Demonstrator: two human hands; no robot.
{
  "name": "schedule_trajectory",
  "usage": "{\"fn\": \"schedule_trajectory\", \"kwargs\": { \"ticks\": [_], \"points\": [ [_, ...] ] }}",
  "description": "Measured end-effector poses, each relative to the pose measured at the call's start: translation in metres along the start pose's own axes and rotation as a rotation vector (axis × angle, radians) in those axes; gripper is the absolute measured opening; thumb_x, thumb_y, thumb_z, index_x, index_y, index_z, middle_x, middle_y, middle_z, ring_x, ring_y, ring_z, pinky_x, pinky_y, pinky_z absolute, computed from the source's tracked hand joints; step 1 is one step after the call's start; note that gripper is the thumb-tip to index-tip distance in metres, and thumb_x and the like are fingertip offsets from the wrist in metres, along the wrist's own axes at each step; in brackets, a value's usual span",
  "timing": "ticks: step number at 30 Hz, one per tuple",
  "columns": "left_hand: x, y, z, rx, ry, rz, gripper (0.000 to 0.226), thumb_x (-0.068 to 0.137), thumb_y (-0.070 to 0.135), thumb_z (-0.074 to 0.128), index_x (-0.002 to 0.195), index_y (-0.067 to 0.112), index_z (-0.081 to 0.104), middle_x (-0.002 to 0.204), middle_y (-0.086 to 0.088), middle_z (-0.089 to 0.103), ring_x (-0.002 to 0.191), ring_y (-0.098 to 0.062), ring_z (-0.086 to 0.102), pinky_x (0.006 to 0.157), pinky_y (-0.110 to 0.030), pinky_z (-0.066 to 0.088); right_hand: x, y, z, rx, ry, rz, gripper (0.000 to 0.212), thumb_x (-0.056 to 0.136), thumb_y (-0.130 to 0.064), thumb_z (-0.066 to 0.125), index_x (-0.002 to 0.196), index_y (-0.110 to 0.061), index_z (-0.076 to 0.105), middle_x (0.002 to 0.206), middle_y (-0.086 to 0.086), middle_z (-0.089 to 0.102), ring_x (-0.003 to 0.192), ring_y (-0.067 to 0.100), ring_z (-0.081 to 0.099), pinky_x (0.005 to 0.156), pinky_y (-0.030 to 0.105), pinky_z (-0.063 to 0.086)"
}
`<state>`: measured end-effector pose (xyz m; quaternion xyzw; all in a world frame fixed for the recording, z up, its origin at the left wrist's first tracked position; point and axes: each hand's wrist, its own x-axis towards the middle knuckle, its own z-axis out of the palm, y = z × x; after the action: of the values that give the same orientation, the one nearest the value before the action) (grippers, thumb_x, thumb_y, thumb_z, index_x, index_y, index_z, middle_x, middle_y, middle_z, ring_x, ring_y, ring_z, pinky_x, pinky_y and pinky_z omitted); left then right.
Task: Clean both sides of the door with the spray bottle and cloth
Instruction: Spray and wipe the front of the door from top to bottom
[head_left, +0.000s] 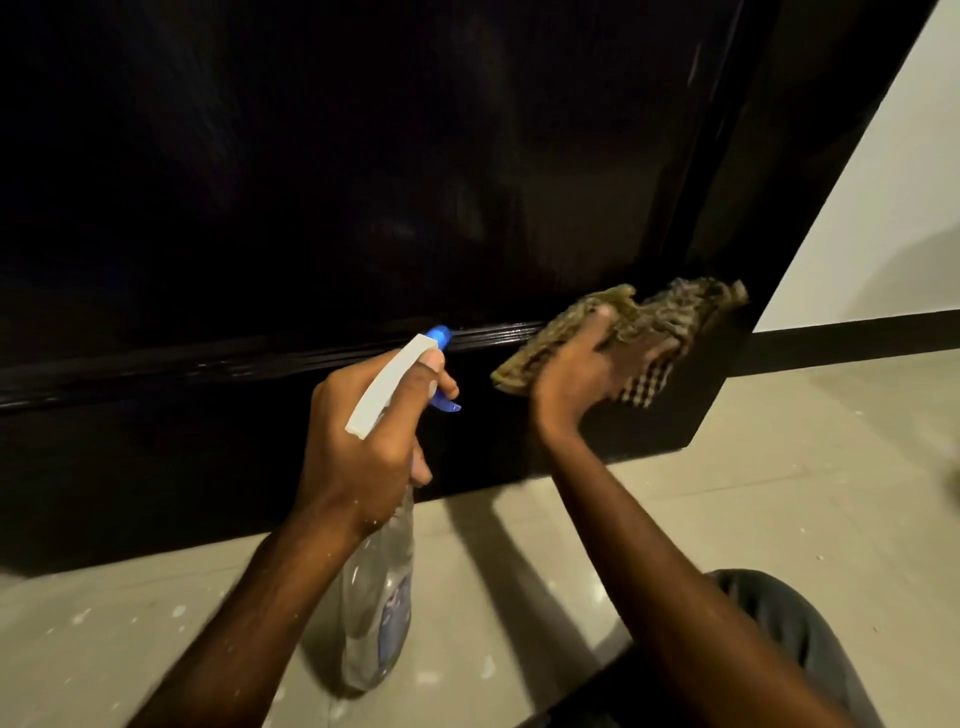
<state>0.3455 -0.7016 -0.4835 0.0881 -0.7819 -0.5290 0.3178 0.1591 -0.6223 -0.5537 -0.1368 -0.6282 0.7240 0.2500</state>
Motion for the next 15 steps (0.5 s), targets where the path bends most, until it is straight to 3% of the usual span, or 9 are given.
{"fn": "schedule_trajectory", "kwargs": {
  "ticks": [4, 6, 10, 11, 15],
  "points": [
    [0.0, 0.013, -0.007, -0.045, 0.02, 0.013, 0.039, 0.094, 0.036, 0.045, 0.079, 0.009, 0.068, 0.077, -0.008, 0.074, 0.029, -0.02, 0.049, 0.04, -0.027, 0.042, -0.001, -0.028, -0.004, -0.26, -0.311, -0.823, 0.074, 0.096, -0.041, 0.039, 0.16, -0.016, 0.011, 0.168, 0.015, 0.003, 0.154, 0.016, -0.013, 0.124, 0.035, -0.009],
    [0.0, 0.018, -0.01, -0.043, 0.03, 0.031, 0.039, 0.095, 0.036, 0.045, 0.08, 0.009, 0.068, 0.078, -0.008, 0.075, 0.03, -0.021, 0.05, 0.04, -0.029, 0.044, 0.022, -0.043, 0.001, -0.307, -0.274, -0.933, 0.072, 0.096, -0.04, 0.04, 0.159, -0.018, 0.014, 0.167, 0.014, 0.007, 0.153, 0.013, -0.013, 0.124, 0.038, -0.008],
    [0.002, 0.03, -0.023, -0.072, 0.082, 0.05, 0.043, 0.094, 0.041, 0.045, 0.08, 0.009, 0.069, 0.071, -0.014, 0.072, 0.03, -0.022, 0.049, 0.04, -0.03, 0.043, 0.005, -0.088, 0.02, -0.311, -0.209, -0.912, 0.073, 0.095, -0.036, 0.046, 0.159, -0.015, 0.021, 0.167, 0.016, 0.012, 0.154, 0.019, -0.005, 0.125, 0.044, 0.0],
    [0.004, 0.034, -0.029, -0.082, 0.106, 0.056, 0.044, 0.094, 0.044, 0.045, 0.08, 0.009, 0.069, 0.068, -0.016, 0.071, 0.031, -0.025, 0.051, 0.04, -0.03, 0.044, -0.003, -0.094, 0.025, -0.341, -0.221, -0.979, 0.072, 0.096, -0.037, 0.048, 0.159, -0.016, 0.022, 0.167, 0.015, 0.014, 0.154, 0.02, -0.002, 0.125, 0.043, 0.002],
    [0.014, 0.053, -0.047, -0.099, 0.151, 0.07, 0.044, 0.095, 0.042, 0.046, 0.08, 0.007, 0.068, 0.068, -0.017, 0.07, 0.033, -0.034, 0.052, 0.042, -0.035, 0.044, -0.002, -0.105, 0.026, -0.542, -0.41, -1.643, 0.062, 0.1, -0.045, 0.043, 0.157, -0.025, 0.031, 0.165, 0.004, 0.021, 0.155, 0.019, 0.011, 0.124, 0.038, 0.013]
  ]
}}
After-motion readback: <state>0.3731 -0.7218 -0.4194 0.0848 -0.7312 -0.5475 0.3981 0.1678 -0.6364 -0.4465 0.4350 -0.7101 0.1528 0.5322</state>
